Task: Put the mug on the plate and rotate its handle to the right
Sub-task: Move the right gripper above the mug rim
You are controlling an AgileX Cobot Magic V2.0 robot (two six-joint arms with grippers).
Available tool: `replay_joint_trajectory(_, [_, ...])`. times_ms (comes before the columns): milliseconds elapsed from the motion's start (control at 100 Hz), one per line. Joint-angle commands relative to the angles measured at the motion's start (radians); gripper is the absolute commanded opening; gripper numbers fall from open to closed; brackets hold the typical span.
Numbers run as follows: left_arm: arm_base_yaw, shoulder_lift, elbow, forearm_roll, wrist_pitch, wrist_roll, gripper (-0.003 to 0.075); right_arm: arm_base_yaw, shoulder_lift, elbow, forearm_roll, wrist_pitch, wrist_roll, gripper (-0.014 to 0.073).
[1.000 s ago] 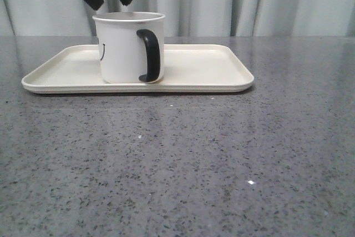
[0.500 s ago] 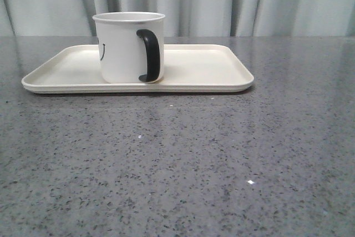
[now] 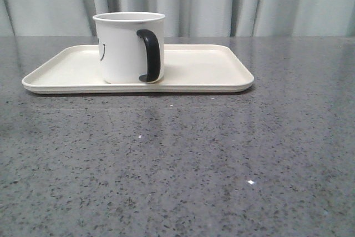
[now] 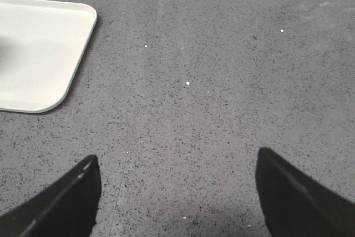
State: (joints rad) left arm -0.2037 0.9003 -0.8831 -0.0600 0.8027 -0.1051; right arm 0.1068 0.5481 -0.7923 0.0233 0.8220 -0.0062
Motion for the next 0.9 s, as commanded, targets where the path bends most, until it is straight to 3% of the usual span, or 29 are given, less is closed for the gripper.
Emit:
replay_joint_trajectory(0, [0.003,-0.079,0.036,-0.009,-0.077,-0.024,0.0389,-0.004,0.012,-0.036,-0.003,-0.076,-0.004,0.0575])
replay_joint_trajectory(270, [0.003,-0.212,0.135,-0.005,-0.090,-0.032,0.0389,-0.004,0.019,-0.036,0.020,-0.132,-0.003,0.0575])
replay_joint_trajectory(530, [0.003,-0.215,0.135,-0.005,-0.097,-0.032,0.0389,0.050,0.143,-0.094,0.244,-0.138,-0.110,0.0573])
replay_joint_trajectory(670, [0.003,-0.215,0.135,-0.005,-0.098,-0.032,0.0389,0.138,0.260,-0.194,0.288,-0.129,-0.146,0.0573])
replay_joint_trajectory(890, [0.003,-0.215,0.135,-0.005,-0.098,-0.032,0.0389,0.357,0.495,-0.347,0.268,-0.202,-0.145,0.0542])
